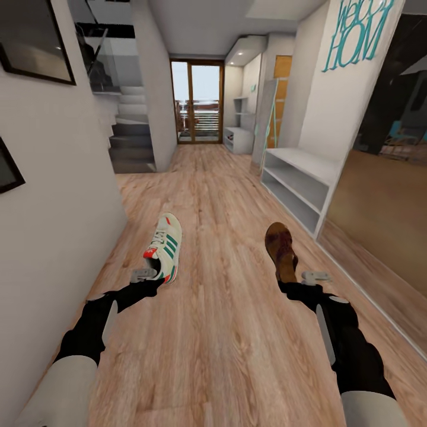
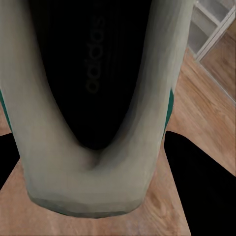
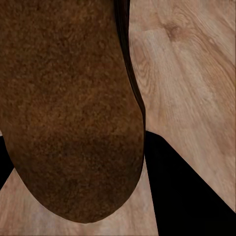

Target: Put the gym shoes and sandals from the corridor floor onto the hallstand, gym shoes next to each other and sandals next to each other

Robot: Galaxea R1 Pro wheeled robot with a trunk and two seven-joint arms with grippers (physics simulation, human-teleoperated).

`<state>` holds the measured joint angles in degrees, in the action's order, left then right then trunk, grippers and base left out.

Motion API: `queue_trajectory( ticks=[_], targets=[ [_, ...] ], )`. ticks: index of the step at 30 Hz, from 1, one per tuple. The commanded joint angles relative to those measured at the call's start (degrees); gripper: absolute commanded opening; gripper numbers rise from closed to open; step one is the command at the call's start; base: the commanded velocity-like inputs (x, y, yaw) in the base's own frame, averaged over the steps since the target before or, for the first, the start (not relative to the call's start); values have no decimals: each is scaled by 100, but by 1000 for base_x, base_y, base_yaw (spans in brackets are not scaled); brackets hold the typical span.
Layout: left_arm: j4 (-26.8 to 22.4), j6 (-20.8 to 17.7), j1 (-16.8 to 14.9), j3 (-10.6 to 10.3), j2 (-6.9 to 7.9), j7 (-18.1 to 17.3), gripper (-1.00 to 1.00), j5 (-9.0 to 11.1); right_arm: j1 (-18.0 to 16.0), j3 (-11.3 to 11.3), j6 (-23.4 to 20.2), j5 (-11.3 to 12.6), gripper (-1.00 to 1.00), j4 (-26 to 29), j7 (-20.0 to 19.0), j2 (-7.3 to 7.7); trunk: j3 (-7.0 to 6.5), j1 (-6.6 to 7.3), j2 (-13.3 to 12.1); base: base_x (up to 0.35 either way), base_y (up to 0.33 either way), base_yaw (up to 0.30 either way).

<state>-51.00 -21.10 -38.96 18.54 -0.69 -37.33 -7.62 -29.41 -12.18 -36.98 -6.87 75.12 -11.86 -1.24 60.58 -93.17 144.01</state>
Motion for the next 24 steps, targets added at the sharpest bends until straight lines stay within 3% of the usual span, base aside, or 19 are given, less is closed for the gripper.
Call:
queue_trajectory(
  ticks=[1, 12, 24],
  targets=[
    [-7, -25, -6, 27, -8, -55, -100, -46, -4, -15, -29, -41, -100, 7, -44, -6, 0, -2, 2, 349, -4, 250],
    [152, -22, -6, 27, -6, -55, -100, -58, -4, -21, -29, -41, -100, 3, -47, -3, -58, -2, 2, 349, -1, 236],
    [160, -17, -6, 27, -9, -55, -100, -61, -5, -21, -29, -25, -100, 5, -65, 1, -65, -2, 2, 349, -63, 22]
  ],
)
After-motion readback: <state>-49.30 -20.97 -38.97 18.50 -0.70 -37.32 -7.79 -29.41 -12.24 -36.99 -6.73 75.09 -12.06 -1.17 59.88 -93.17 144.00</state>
